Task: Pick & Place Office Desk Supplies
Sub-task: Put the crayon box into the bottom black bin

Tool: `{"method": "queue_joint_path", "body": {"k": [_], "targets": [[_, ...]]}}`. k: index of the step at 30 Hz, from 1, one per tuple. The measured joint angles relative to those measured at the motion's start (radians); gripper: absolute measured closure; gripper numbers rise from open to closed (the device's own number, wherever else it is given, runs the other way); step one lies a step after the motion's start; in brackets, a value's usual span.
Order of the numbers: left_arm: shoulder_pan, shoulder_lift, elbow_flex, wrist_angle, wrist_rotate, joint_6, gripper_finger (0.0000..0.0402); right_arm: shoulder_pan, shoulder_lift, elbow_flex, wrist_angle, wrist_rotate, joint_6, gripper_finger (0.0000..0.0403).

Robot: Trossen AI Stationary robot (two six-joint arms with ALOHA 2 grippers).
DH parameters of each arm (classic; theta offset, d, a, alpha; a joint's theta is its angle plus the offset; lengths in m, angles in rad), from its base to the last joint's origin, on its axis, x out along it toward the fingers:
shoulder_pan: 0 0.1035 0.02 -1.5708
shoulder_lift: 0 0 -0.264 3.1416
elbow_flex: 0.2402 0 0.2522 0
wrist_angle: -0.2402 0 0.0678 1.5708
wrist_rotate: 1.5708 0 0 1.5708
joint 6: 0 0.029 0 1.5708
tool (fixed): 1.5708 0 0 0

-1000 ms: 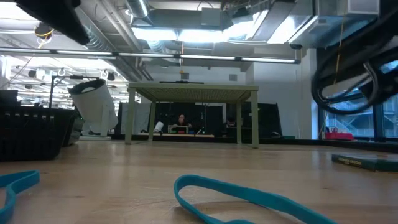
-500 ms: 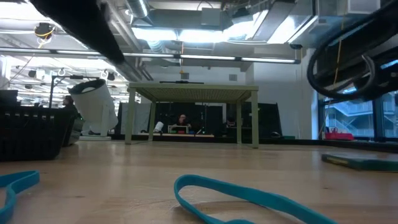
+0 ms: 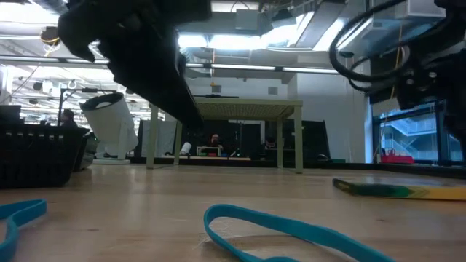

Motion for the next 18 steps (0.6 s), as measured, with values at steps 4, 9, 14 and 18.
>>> {"method": "queue_joint_path", "body": {"k": [4, 9, 14, 18], "targets": [[0.027, 0.019, 0.0, 0.05, 0.086, 0.09, 0.0285, -0.014, 0.004, 0.0, 0.116, 0.07, 0.0, 0.0204], [0.045, 0.072, 0.0, 0.138, 0.091, 0.18, 0.025, -0.027, 0.004, 0.0, 0.295, 0.132, -0.075, 0.0204], [0.079, 0.113, 0.0, 0.203, 0.085, 0.162, 0.0232, -0.046, 0.004, 0.0, 0.464, 0.143, -0.189, 0.0204], [0.12, 0.127, 0.0, 0.266, 0.142, 0.115, 0.0232, -0.049, -0.005, 0.0, 0.474, 0.08, -0.199, 0.0204]]}}
